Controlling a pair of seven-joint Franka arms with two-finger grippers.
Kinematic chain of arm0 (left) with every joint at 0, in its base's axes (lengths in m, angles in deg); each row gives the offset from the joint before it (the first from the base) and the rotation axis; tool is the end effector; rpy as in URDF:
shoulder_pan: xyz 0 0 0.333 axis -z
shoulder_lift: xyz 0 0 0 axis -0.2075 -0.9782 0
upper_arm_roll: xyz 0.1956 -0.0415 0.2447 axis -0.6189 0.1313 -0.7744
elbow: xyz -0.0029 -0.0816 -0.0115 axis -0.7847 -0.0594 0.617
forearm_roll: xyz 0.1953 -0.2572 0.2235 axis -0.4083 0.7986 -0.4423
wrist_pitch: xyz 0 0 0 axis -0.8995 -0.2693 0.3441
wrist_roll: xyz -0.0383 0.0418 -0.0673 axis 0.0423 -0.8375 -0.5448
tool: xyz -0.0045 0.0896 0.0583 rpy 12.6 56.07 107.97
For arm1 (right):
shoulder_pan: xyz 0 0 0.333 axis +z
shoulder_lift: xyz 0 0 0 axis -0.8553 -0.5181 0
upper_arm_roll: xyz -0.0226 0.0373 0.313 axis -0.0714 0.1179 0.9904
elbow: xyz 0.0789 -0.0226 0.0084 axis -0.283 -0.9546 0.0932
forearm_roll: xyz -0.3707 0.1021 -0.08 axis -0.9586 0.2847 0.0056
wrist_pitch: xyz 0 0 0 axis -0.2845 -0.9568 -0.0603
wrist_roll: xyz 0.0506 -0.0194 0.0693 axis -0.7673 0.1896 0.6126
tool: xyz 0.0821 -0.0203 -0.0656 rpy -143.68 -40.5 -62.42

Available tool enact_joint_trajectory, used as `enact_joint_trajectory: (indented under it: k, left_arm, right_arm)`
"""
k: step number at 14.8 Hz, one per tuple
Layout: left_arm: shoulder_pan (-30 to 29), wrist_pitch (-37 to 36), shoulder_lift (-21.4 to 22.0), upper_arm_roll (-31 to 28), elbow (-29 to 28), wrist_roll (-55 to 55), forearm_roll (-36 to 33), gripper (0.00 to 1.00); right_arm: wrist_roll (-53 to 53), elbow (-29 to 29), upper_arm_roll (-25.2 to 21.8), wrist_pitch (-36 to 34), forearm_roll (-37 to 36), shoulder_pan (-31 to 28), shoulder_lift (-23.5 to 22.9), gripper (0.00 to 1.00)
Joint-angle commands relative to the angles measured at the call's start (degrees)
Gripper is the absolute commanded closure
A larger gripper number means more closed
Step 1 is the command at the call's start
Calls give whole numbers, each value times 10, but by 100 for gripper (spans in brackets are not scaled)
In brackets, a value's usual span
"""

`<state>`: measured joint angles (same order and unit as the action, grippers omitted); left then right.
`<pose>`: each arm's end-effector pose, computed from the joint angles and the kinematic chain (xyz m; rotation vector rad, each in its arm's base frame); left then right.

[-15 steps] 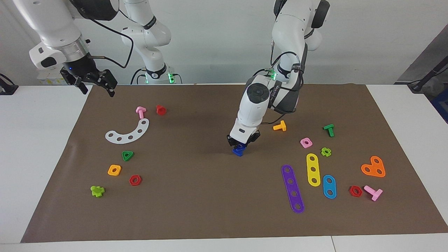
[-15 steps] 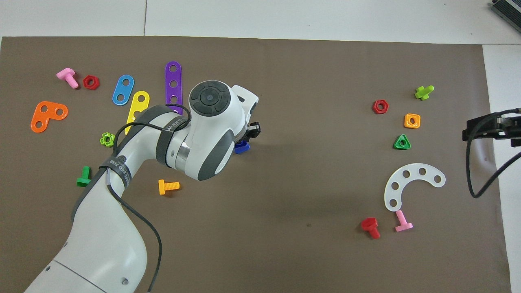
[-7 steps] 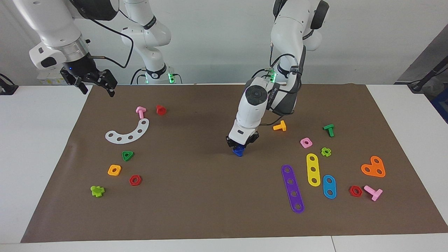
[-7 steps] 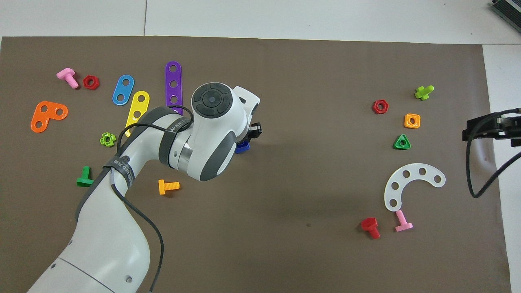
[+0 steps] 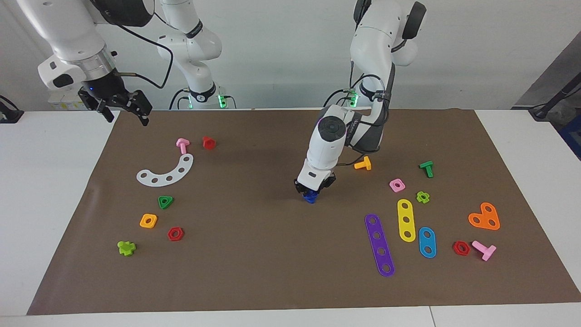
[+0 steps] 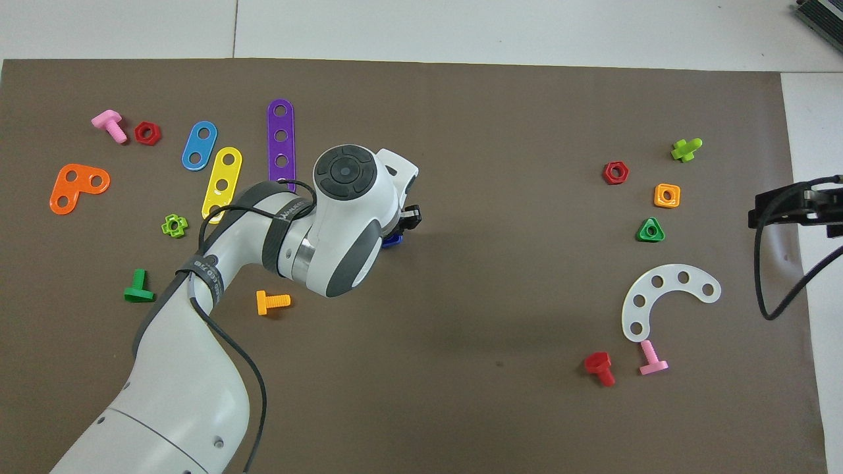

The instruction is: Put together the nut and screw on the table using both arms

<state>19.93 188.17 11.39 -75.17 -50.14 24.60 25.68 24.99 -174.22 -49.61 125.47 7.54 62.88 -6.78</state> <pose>0.5605 -0.3782 0.3253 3.0516 0.2517 -0.0572 0.5436 -0.0314 0.6290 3.1129 -0.2280 -0.0356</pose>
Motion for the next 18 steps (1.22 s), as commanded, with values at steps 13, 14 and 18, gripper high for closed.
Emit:
enact_joint_trajectory:
  k: [13,14,18]
  left_arm:
    - [-147,-222,114,-13,56,-173,-22,0]
    - [-174,-243,132,-13,54,-213,-22,0]
    - [-261,-303,175,-14,45,-357,-23,0]
  right_arm:
    - [7,-6,-4,-7,7,0,9,0]
    - [7,-7,-4,-7,7,0,9,0]
    - [7,-6,-4,-7,7,0,9,0]
